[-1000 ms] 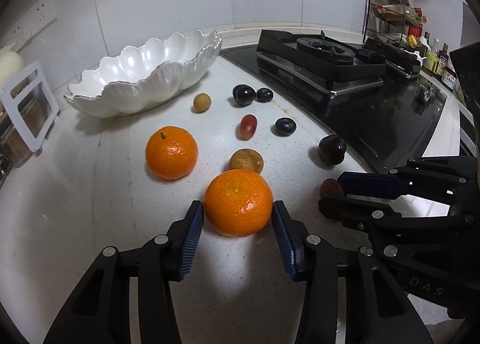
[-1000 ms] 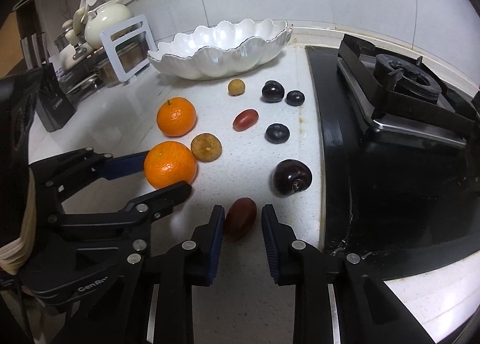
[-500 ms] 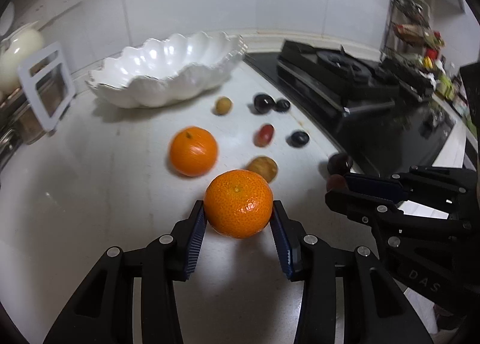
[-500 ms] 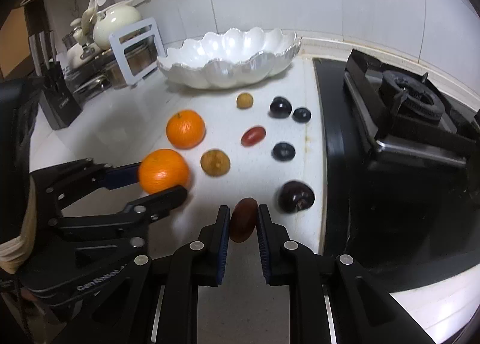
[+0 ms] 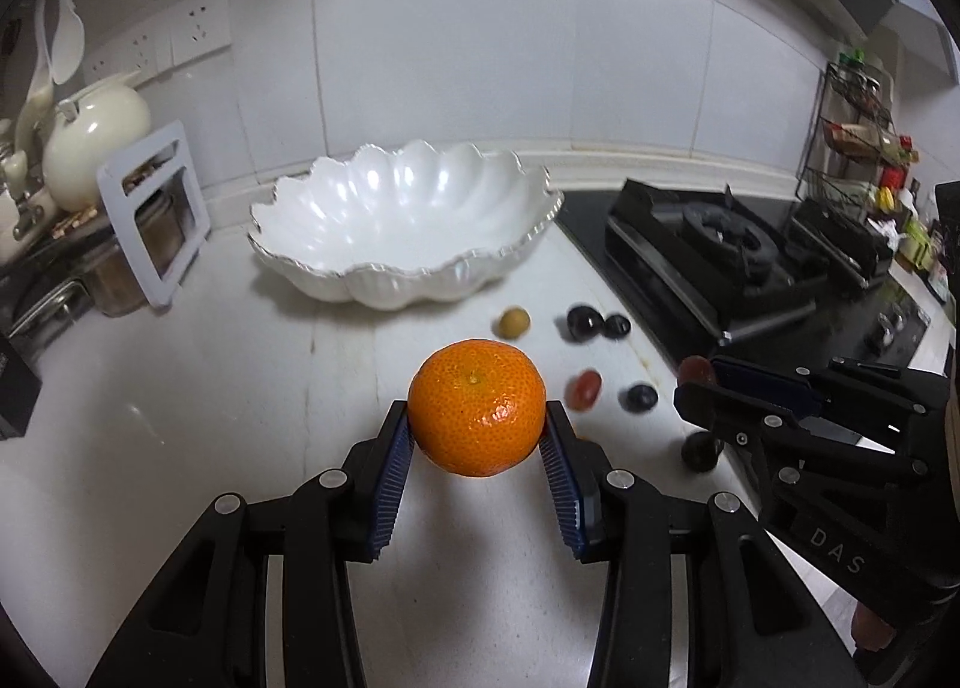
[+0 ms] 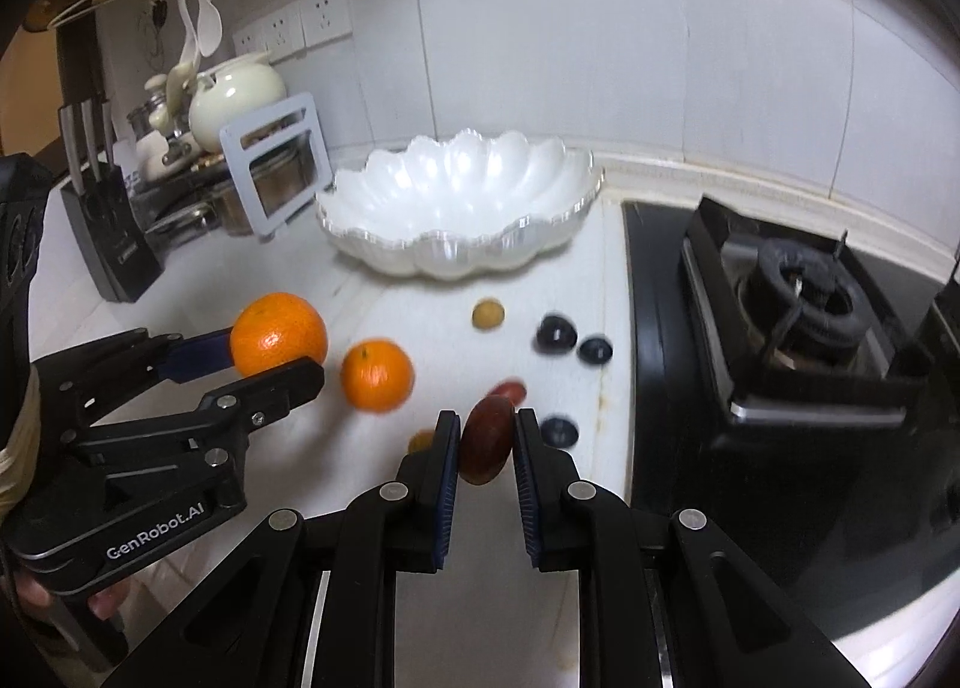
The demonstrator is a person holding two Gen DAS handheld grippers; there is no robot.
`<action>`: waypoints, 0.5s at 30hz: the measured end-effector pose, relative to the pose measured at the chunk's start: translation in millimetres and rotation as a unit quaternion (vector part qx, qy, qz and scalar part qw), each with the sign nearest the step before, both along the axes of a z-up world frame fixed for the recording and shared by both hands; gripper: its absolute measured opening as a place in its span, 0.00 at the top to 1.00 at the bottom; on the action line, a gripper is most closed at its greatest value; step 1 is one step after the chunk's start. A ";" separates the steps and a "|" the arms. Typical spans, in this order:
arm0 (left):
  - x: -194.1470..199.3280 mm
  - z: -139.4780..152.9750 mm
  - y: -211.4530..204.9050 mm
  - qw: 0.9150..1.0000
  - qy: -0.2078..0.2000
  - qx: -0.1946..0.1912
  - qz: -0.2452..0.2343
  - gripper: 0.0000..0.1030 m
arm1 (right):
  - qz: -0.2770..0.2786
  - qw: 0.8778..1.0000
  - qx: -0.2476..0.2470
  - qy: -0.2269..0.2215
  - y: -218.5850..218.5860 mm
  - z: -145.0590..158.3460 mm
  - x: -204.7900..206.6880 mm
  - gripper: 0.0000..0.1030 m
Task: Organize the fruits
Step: 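Carry the orange and red date over the white bowl with both tools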
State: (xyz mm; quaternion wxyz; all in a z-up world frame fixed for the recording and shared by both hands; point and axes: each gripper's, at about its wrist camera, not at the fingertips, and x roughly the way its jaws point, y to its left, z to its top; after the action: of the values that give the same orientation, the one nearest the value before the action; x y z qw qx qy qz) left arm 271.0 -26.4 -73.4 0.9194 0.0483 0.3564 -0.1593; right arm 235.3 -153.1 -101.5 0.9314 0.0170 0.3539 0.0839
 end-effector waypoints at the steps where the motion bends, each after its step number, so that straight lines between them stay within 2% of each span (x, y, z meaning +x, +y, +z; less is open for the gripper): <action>1: 1.9 2.5 0.2 1.000 -0.001 -0.002 0.005 0.59 | 0.003 1.000 0.003 -0.004 -1.1 2.9 2.4 0.81; 8: 12.2 26.8 0.5 0.998 -0.023 -0.015 0.054 0.59 | 0.029 0.999 0.014 -0.029 -12.4 23.8 27.4 0.81; 15: 31.7 47.4 1.8 0.995 -0.046 -0.011 0.092 0.59 | 0.037 0.997 0.006 -0.063 -18.3 50.0 53.5 0.81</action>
State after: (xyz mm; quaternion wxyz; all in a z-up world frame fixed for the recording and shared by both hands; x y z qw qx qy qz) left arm 302.7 -24.5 -26.1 0.9461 0.0127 0.3149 -0.0752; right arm 288.8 -171.4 -51.6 0.9480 0.0038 0.2941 0.1212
